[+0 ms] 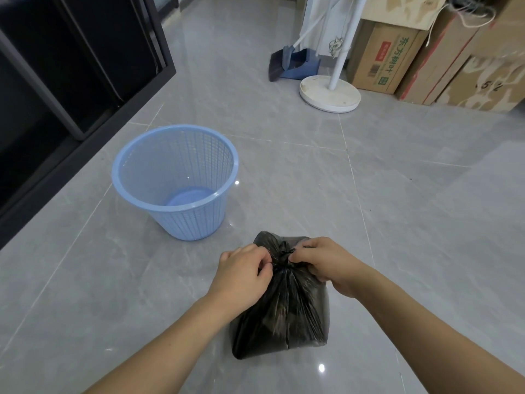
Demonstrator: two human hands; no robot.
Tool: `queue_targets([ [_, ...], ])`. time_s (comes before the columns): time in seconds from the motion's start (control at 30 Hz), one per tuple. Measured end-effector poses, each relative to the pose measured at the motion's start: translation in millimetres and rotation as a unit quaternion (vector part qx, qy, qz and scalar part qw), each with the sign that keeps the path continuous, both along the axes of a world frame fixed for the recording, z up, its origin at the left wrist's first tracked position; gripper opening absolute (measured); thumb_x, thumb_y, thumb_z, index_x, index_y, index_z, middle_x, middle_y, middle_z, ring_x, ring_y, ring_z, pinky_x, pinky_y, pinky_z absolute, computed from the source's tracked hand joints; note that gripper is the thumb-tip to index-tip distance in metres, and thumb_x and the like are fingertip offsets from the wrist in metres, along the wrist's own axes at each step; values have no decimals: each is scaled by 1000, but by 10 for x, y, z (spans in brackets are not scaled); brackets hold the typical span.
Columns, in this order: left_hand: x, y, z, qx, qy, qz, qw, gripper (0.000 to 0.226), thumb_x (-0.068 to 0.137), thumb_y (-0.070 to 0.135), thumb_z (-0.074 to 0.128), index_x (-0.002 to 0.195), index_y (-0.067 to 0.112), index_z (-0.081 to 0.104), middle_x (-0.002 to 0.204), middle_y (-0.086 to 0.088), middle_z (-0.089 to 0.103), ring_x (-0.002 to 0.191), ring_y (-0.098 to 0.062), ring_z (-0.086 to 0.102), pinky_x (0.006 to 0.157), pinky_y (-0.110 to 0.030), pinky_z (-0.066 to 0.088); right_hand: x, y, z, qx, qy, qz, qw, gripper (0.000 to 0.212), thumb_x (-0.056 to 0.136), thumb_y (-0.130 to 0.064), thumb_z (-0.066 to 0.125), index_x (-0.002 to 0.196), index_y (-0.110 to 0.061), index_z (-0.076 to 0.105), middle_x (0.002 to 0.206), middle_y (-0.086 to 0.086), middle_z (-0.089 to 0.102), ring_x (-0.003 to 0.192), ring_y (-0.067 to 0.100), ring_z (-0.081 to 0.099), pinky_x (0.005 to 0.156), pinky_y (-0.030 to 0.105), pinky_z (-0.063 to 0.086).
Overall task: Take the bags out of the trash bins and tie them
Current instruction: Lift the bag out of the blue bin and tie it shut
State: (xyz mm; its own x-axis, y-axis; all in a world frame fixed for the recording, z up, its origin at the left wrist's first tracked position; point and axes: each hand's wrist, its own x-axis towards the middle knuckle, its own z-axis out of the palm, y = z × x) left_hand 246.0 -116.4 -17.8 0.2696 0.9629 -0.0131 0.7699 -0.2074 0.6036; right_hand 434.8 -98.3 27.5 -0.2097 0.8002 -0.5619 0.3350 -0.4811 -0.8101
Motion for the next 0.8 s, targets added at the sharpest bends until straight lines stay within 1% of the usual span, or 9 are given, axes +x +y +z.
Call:
queue_targets([
  [0.07,4,10,17,2,-2,3,1000,12,91,32,47,85,31,57,81,15,51,81,-3,49,90,-31,35,7,2,-33,-3,21,-3,1000,32,78,-14,63,51,-21,48,47,-3,29,39,11,21,36,21,17],
  [0.13,16,23,39,1,-12,10,1000,12,91,32,48,84,31,57,81,15,51,79,-3,49,90,-31,36,6,24,-69,6,31,-9,999,27,80,-11,60,57,-20,49,46,-5,30,37,9,21,34,19,18],
  [0.27,24,35,74,-4,-23,17,1000,11,91,31,49,84,30,58,84,13,54,79,-4,49,91,-33,37,-4,33,-92,42,13,-64,997,11,82,-5,62,87,-15,65,61,-4,59,45,13,48,39,20,36],
  [0.37,14,43,97,-10,-31,24,999,12,92,31,50,85,29,59,85,13,56,77,-3,50,92,-33,37,10,35,-94,54,-17,-37,998,10,85,-9,62,88,-12,72,75,0,70,63,9,65,55,19,49],
  [0.5,-1,68,113,-19,-31,30,999,12,93,30,50,85,29,60,85,14,57,78,-3,52,92,-36,41,35,7,-30,4,-71,24,997,16,82,-22,59,72,-10,63,60,-1,53,47,7,48,43,18,36],
  [0.57,-11,79,120,-29,-34,37,998,12,93,30,51,86,29,60,85,14,57,79,-3,52,92,-37,43,45,-8,-16,-37,-53,44,997,14,77,-27,57,75,-15,53,58,-1,35,46,11,29,44,23,21],
  [0.63,-9,89,136,-35,-33,39,998,12,94,31,50,88,29,61,87,13,58,80,-4,52,93,-38,43,46,-11,-10,-67,-14,43,997,19,72,-29,55,80,-13,48,58,0,28,49,14,21,46,27,14],
  [0.7,-7,92,154,-41,-34,44,998,12,94,29,49,91,28,61,91,12,58,82,-6,53,93,-39,42,31,-8,3,-73,10,36,997,16,72,-26,52,79,-11,53,55,-1,30,47,14,21,44,25,15],
  [0.8,-43,58,182,-58,-60,50,995,10,91,22,50,94,29,57,93,15,54,83,-2,53,93,-40,44,43,4,-17,-40,-46,25,998,21,81,-14,48,84,-16,69,58,-2,47,45,11,36,42,20,26],
])
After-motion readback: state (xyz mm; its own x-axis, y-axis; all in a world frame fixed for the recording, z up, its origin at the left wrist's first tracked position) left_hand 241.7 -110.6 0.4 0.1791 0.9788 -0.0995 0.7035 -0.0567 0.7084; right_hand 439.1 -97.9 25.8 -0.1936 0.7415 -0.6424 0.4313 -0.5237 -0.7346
